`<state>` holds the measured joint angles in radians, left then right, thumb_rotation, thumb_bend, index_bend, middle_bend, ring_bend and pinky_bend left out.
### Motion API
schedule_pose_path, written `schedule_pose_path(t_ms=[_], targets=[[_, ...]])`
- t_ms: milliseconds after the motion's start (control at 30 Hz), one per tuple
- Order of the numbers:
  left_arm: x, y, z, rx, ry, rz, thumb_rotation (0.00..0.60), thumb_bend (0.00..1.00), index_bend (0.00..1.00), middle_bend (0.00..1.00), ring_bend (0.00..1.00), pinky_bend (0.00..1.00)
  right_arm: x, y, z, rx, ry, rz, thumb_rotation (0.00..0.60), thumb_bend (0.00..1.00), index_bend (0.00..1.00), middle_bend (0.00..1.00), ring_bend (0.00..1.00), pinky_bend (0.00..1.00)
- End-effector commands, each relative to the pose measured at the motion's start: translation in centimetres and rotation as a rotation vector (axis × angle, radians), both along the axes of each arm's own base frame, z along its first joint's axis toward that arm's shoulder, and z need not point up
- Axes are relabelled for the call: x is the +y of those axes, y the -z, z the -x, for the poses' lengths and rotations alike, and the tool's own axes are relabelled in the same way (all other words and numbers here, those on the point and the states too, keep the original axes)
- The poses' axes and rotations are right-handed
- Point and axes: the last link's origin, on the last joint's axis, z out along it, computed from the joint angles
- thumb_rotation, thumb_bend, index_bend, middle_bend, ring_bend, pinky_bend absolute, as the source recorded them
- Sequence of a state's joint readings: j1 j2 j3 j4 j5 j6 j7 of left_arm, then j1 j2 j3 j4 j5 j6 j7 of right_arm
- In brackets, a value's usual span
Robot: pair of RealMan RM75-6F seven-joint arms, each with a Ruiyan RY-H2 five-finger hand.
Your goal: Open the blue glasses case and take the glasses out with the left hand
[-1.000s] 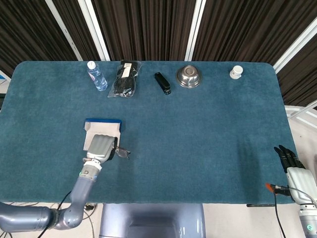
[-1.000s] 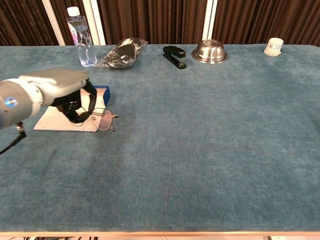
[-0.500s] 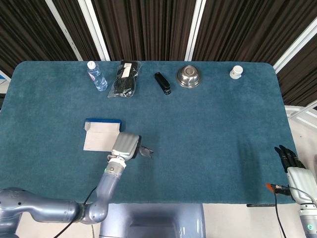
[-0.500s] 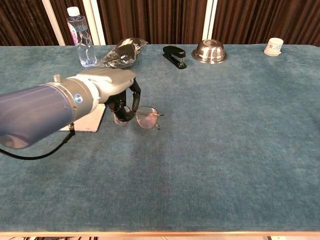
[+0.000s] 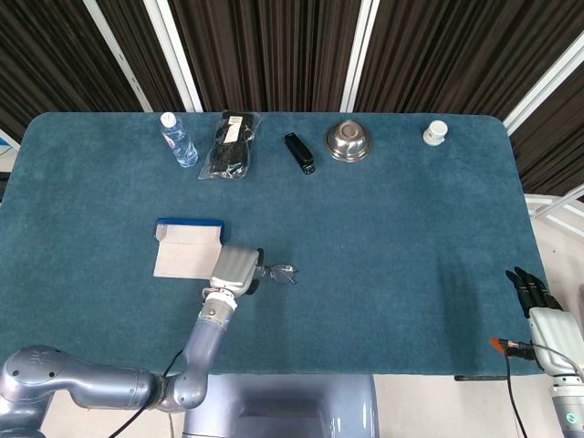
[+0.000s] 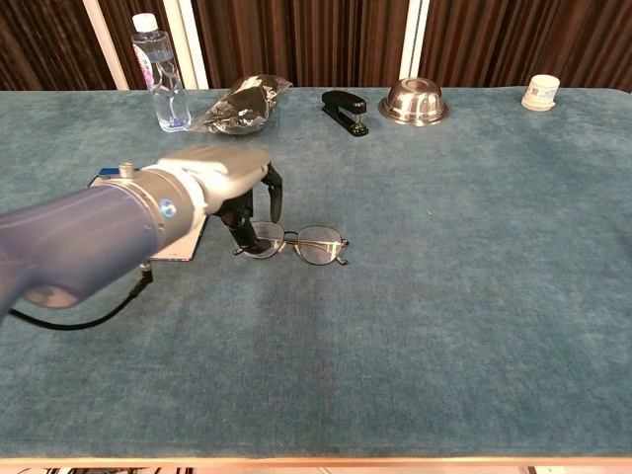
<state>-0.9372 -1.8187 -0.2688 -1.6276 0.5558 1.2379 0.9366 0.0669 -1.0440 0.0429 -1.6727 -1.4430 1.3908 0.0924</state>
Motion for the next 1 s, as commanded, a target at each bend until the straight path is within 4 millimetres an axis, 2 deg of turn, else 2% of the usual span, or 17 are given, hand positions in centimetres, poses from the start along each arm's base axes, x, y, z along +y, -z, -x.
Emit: schedule_pose_path(t_ms=[33,133,200,267,367,467,567,667,833,1000], targets=[[-0.7,-2.1,1.4,-0.035,0.019,-0.035,0.6,0.28,0.41,0.99,0.92,0.95,0.0,0.0,0.0,-0.001,0.0,-0.001,0.6,0.12,0.0,0.0,0.0,0.21],[-1.5,-4.7,3.3,-0.068,0.039,-0.085,0.6,0.28,0.36,0.88,0.81,0.86,0.0,0.0,0.0,-0.001,-0.002,-0.001,0.6,0.12,0.0,0.0,0.0,0.21],[-2.4,-6.8,5.0,-0.086,0.05,-0.126,0.6,0.27,0.28,0.73,0.7,0.76,0.0,0.0,0.0,0.002,-0.006,-0.001,0.6,0.12,0.0,0.0,0.0,0.21],[-3.5,-8.7,7.1,-0.079,0.053,-0.151,0.6,0.26,0.17,0.5,0.51,0.6,0.0,0.1,-0.1,0.006,-0.008,-0.002,0.6,0.12,0.0,0.0,0.0,0.21],[-5.2,-11.3,10.5,-0.034,0.053,-0.173,0.6,0.22,0.06,0.22,0.27,0.39,0.0,0.1,-0.2,0.013,-0.014,0.0,0.6,0.12,0.0,0.0,0.0,0.21],[-6.9,-13.7,13.6,0.01,0.061,-0.209,0.6,0.16,0.02,0.08,0.13,0.22,0.1,0.1,-0.3,0.025,-0.025,0.005,0.6,0.12,0.0,0.0,0.0,0.21],[-8.6,-15.7,16.1,0.021,0.062,-0.25,0.6,0.07,0.0,0.01,0.07,0.09,0.1,0.1,-0.3,0.035,-0.034,0.013,0.6,0.12,0.0,0.0,0.0,0.21],[-10.2,-17.3,18.2,0.021,0.057,-0.283,0.6,0.04,0.0,0.0,0.01,0.03,0.0,0.1,-0.5,0.035,-0.048,0.036,0.6,0.12,0.0,0.0,0.0,0.21],[-12.6,-19.3,21.3,0.042,0.047,-0.35,0.6,0.04,0.0,0.0,0.0,0.01,0.0,0.0,-0.7,0.046,-0.081,0.069,0.6,0.12,0.0,0.0,0.0,0.21],[-13.4,-20.2,23.0,0.057,0.019,-0.378,0.6,0.04,0.0,0.0,0.0,0.01,0.1,0.1,-0.6,0.06,-0.097,0.079,0.6,0.12,0.0,0.0,0.0,0.21]])
